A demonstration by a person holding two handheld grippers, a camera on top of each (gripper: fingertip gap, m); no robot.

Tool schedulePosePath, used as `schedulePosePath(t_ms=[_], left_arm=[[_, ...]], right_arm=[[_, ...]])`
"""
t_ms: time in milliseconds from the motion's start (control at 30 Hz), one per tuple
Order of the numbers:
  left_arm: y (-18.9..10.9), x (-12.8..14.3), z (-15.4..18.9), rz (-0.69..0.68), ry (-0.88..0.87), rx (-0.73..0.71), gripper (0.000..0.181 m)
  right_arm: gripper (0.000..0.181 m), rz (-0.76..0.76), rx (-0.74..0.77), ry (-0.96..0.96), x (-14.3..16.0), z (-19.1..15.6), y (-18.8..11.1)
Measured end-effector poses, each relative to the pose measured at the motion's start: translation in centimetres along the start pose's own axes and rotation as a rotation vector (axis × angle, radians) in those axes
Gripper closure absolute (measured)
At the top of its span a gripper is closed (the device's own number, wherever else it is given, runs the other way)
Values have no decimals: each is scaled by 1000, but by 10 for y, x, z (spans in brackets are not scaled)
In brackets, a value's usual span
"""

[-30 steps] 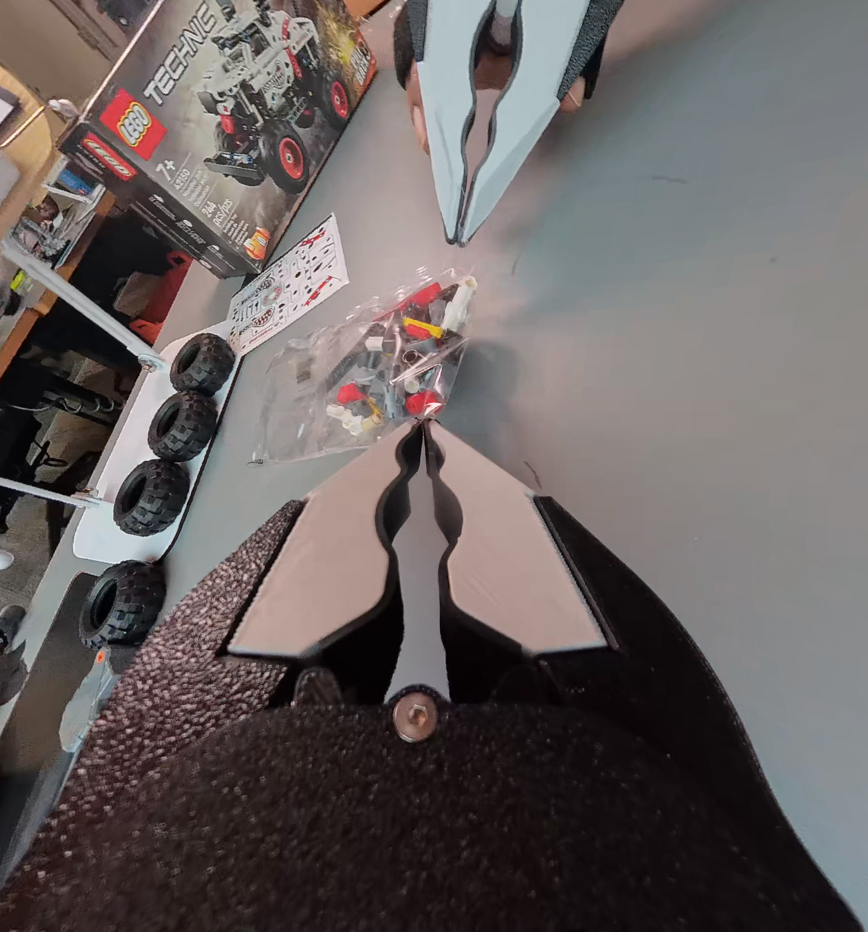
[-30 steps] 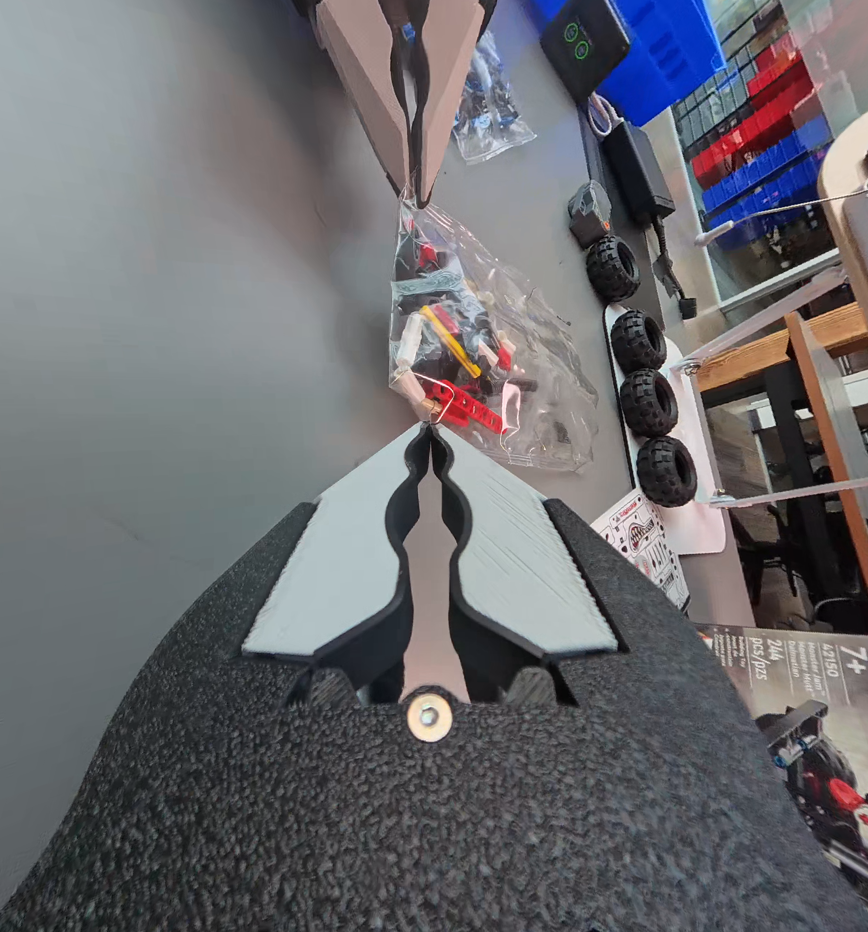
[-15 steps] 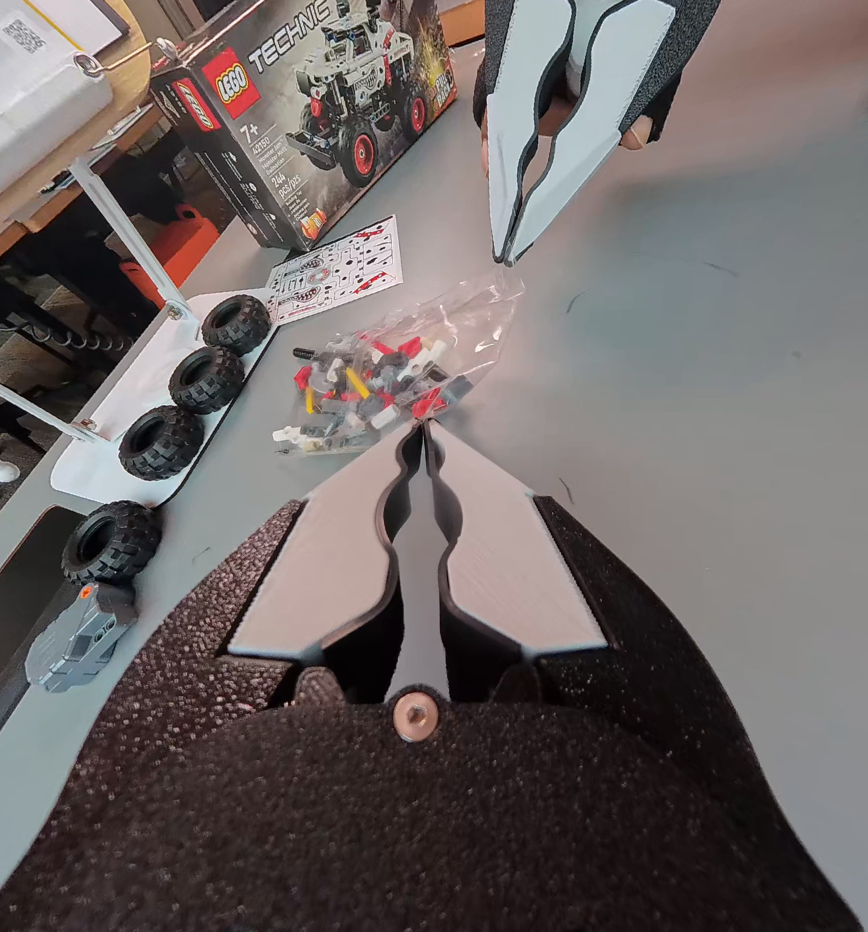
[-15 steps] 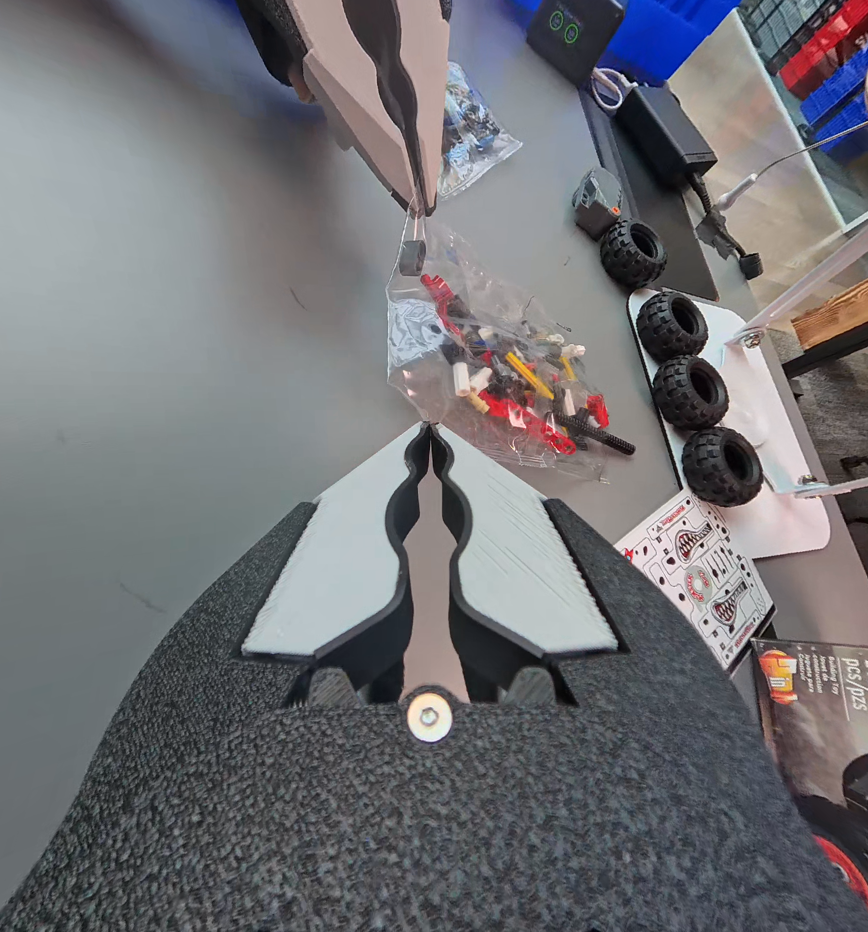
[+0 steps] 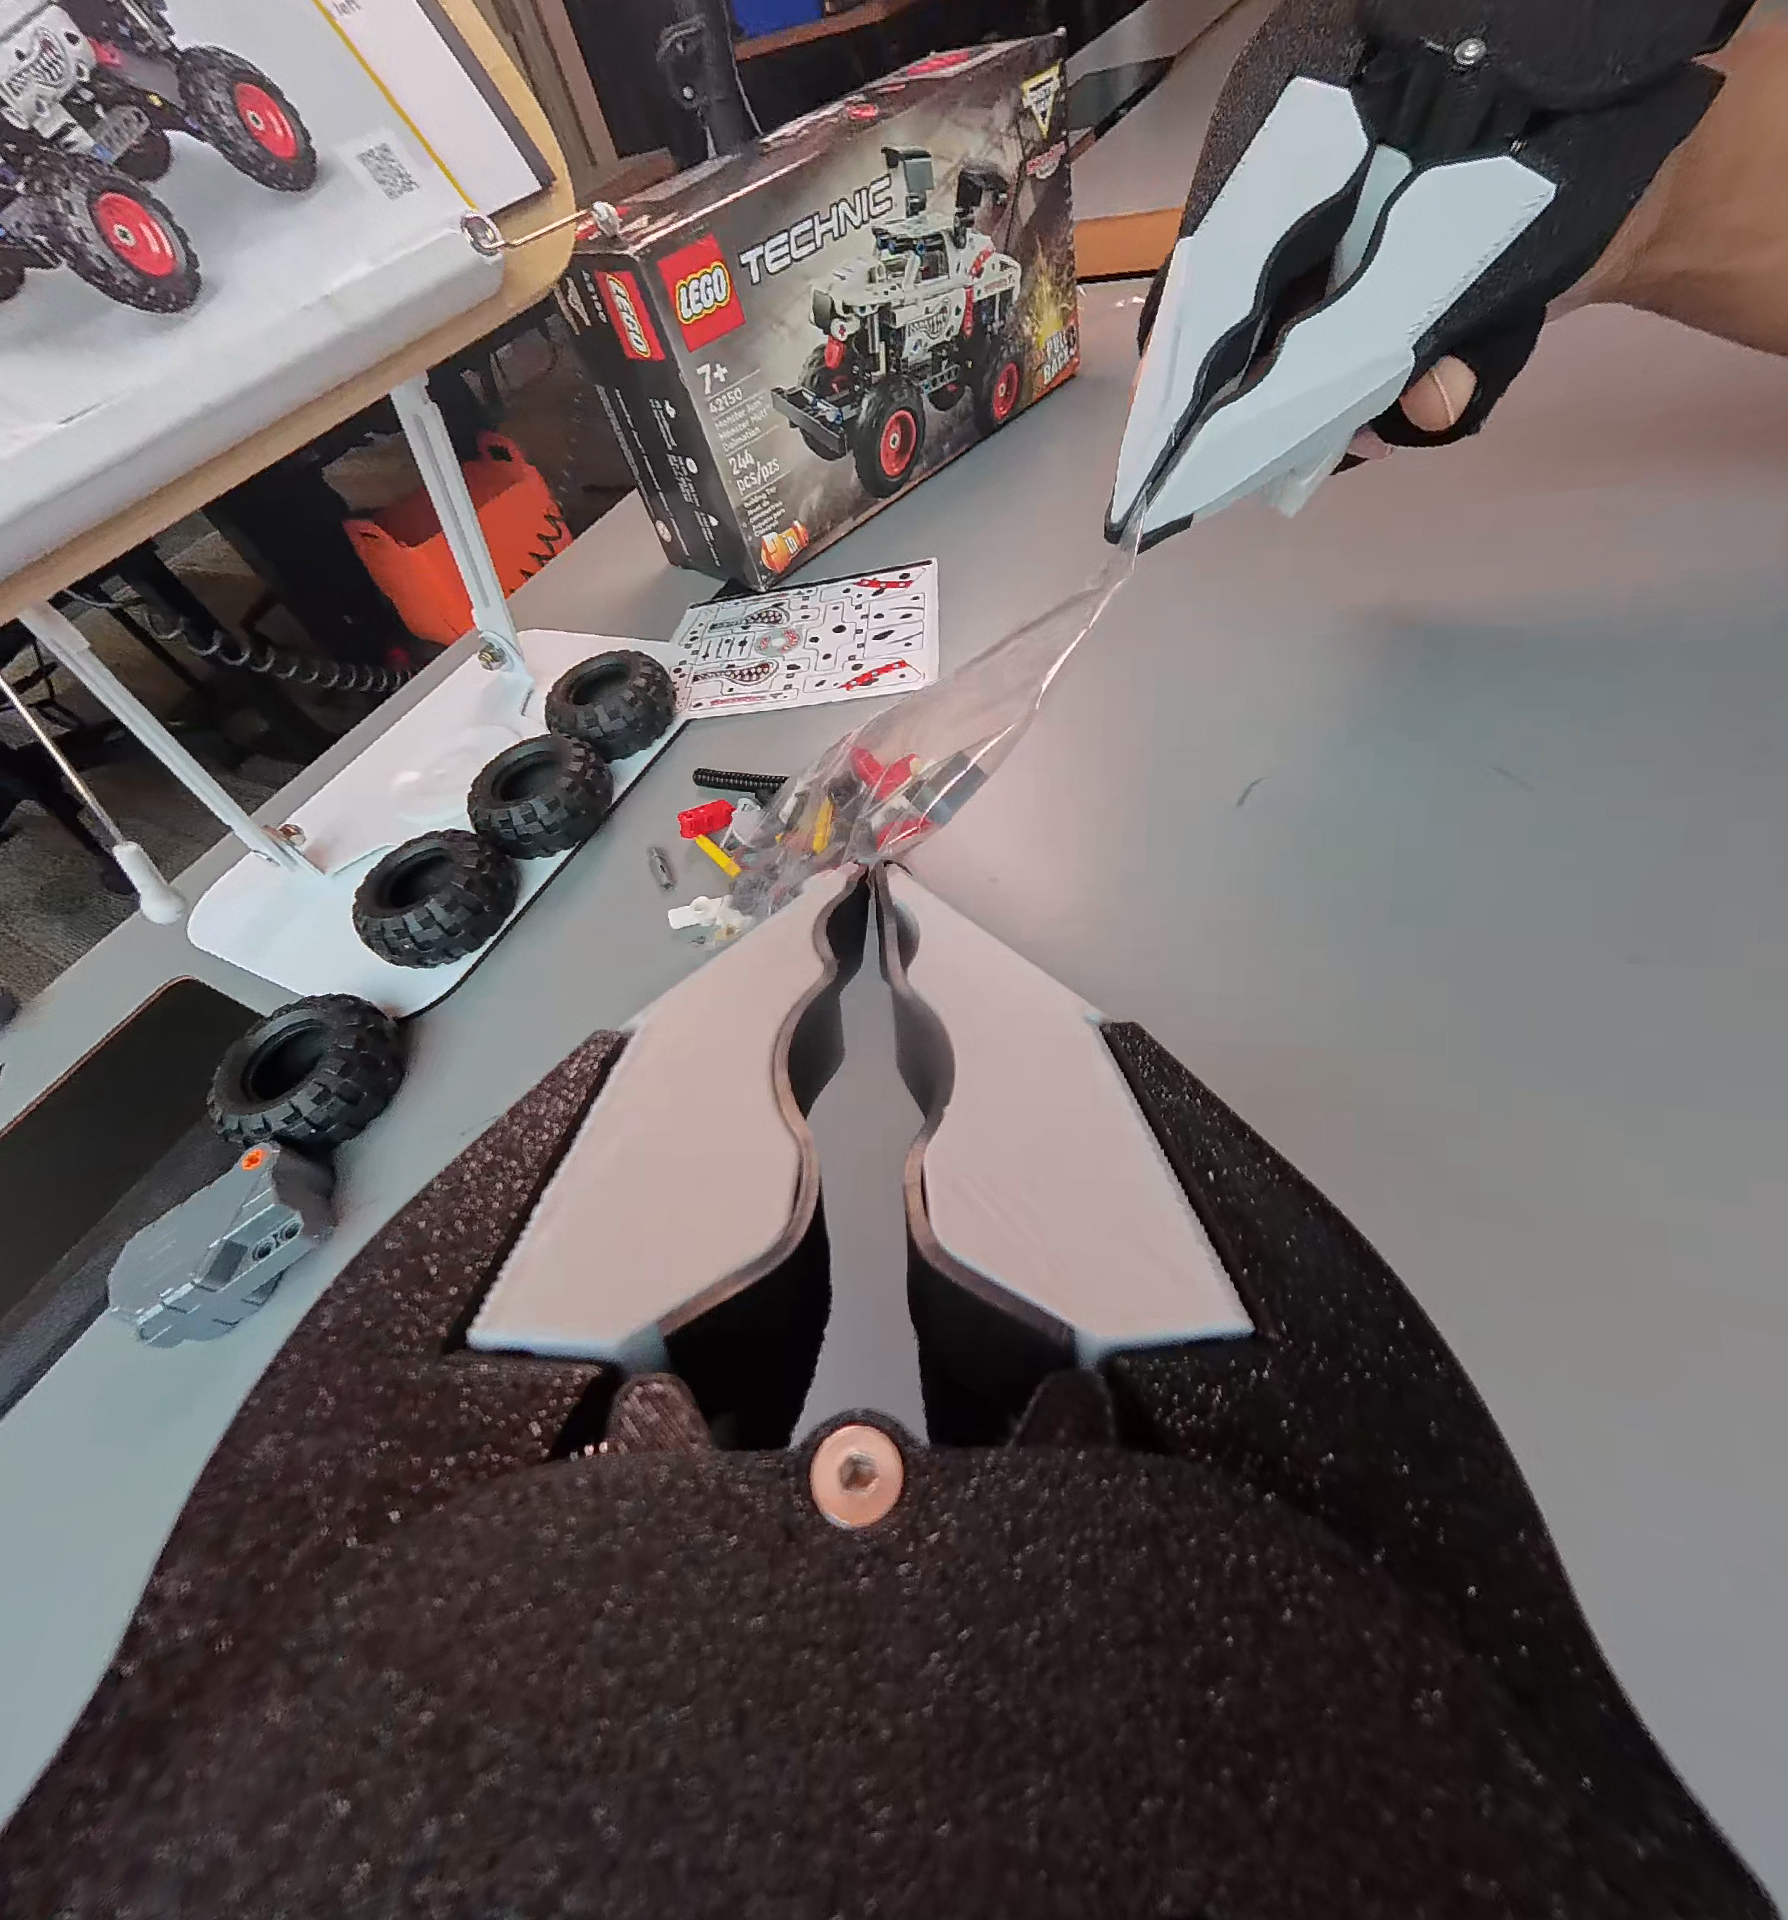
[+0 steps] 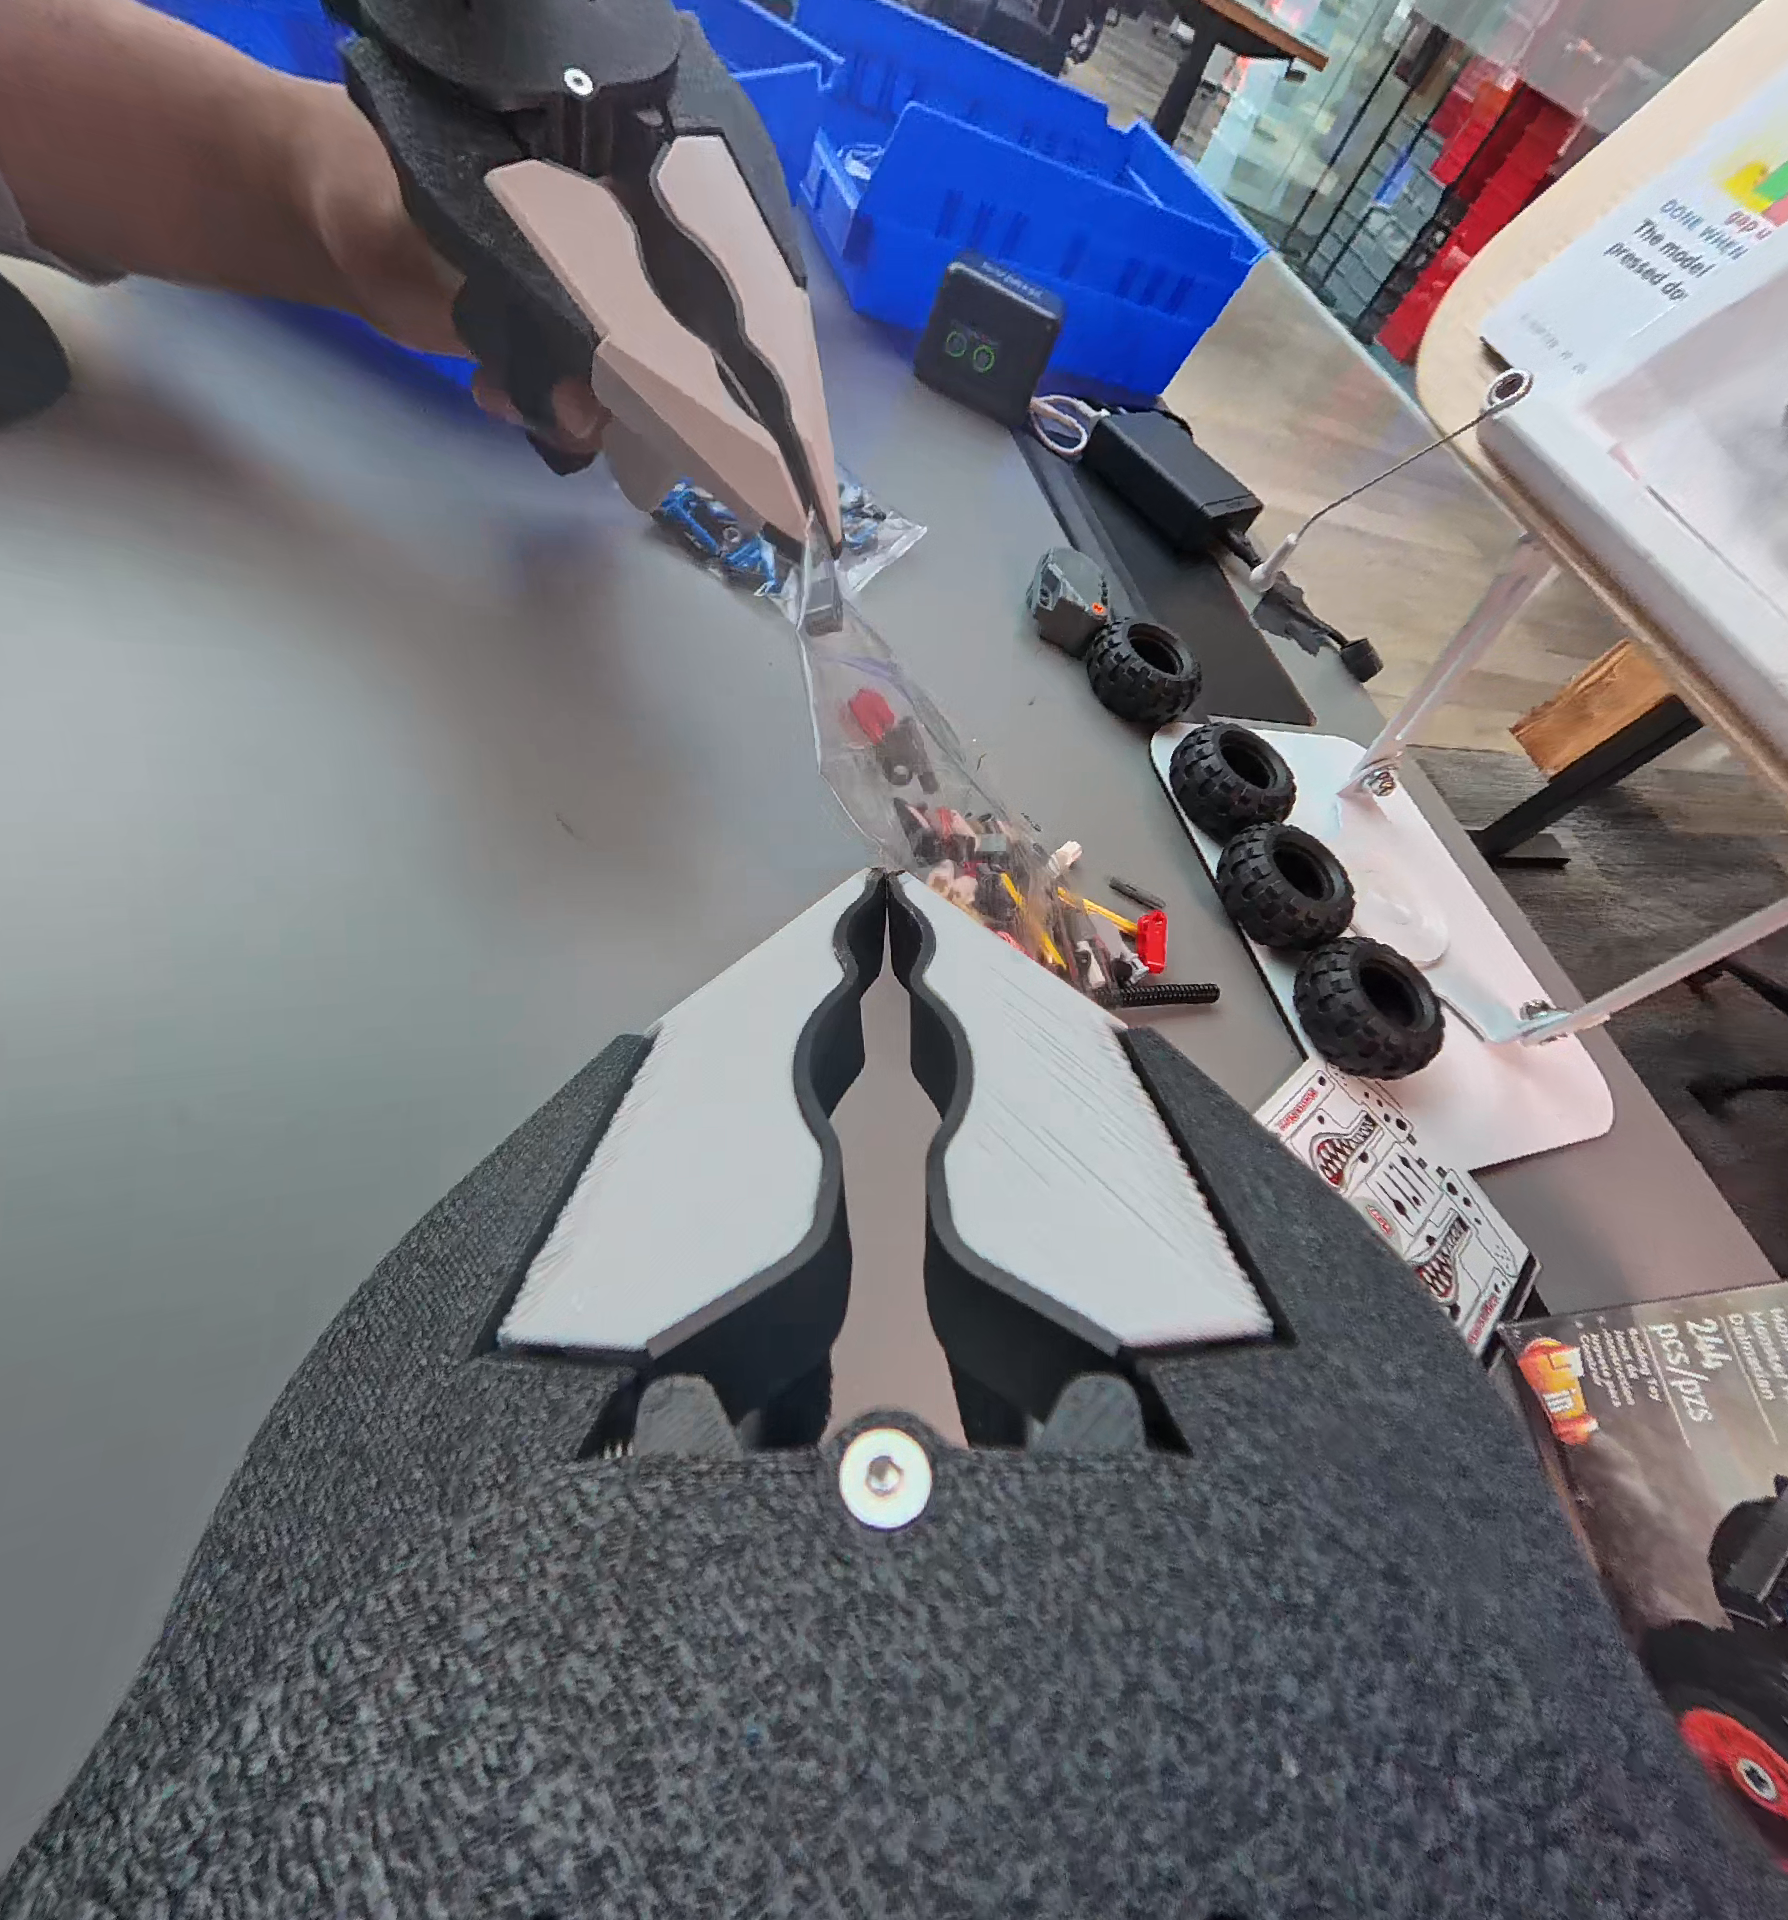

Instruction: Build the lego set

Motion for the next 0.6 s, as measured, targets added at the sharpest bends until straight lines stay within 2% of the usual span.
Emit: schedulePosePath(t_ms=[600], left_arm=[[-4, -26, -14, 45, 9, -101, 180]], right_arm=[[181, 89, 146, 41, -25, 17, 3]])
Point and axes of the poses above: each gripper's, where its closed fingertips meet, y out along the fingers, x out of its underside, z = x × y across the jaws, the point moved 9 cm from there along -y, back along the fingers, and after that the axes turned 12 degrees about z, right-handed, at the moved point
